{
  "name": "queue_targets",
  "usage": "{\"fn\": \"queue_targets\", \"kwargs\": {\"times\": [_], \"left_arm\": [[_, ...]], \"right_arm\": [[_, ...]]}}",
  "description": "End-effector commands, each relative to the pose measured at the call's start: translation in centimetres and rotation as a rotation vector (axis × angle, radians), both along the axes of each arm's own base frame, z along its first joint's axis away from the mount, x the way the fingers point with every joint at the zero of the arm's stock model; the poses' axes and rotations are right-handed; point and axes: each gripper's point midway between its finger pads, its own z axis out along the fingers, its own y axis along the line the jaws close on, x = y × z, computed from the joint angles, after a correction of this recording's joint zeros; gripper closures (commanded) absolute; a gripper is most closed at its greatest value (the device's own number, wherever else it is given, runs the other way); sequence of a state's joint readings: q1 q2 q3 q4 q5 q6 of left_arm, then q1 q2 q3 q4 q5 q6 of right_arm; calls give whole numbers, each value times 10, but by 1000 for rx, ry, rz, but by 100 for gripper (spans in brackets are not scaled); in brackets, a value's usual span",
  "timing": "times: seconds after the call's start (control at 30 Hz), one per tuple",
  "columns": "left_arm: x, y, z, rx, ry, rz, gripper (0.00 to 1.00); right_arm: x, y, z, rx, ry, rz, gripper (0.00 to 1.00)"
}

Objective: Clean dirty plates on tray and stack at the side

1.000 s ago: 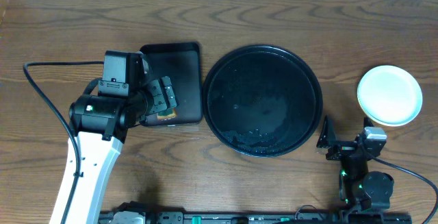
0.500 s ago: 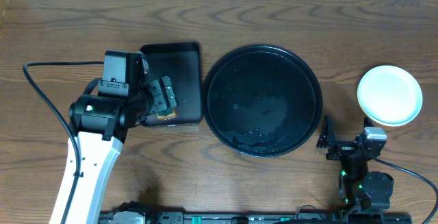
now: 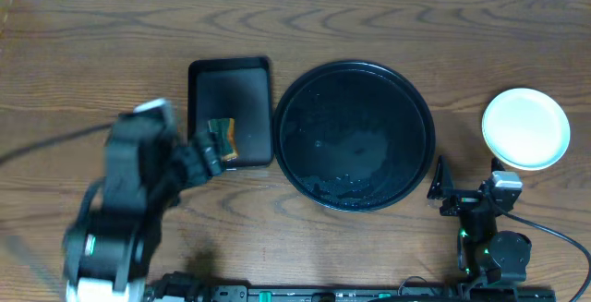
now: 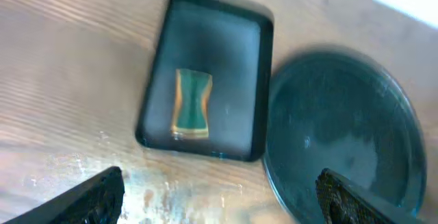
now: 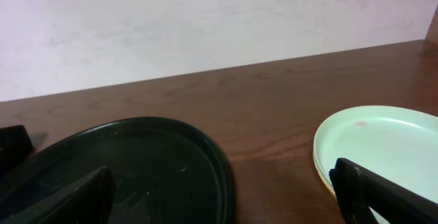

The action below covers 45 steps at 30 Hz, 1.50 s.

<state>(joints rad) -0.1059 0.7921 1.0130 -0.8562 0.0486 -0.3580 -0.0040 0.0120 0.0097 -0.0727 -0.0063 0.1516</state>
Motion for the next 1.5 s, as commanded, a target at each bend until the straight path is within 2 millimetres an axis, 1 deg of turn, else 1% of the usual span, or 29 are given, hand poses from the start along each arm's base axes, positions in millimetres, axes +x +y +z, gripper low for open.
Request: {"fn": "queue_targets", "kwargs": {"times": [0.0,0.13,0.23,0.37,0.5,0.57,0.8,0.87,0.97,1.17,1.3,1.47], "left_arm": [[-8,25,0,56,-136,84,10],[-13,34,2,81,-370,106,10],[-19,36,-3,92,-498,110,10],[-25,36,-13,99,-606,109,10],[-25,36,-20,109,-678,108,10],[-21,36,-26,112,-684,107,10],[-4,35,-79,119,-631,96,10],[-1,35,-90,119,-631,96,10],[1,35,-101,119,-623,95,10],[1,35,-105,119,-609,93,10],[0,35,-115,121,-565,91,10],[0,35,-117,122,-557,90,10]], "right_arm": [[0,1,-1,-1,-1,3,1],[0,1,-1,-1,-1,3,1],[0,1,-1,-1,-1,3,1],[0,1,-1,-1,-1,3,1],[0,1,-1,-1,-1,3,1],[0,1,-1,-1,-1,3,1],[0,1,-1,-1,-1,3,1],[0,1,-1,-1,-1,3,1],[0,1,-1,-1,-1,3,1],[0,1,-1,-1,-1,3,1],[0,1,-1,-1,-1,3,1],[0,1,-1,-1,-1,3,1]]}}
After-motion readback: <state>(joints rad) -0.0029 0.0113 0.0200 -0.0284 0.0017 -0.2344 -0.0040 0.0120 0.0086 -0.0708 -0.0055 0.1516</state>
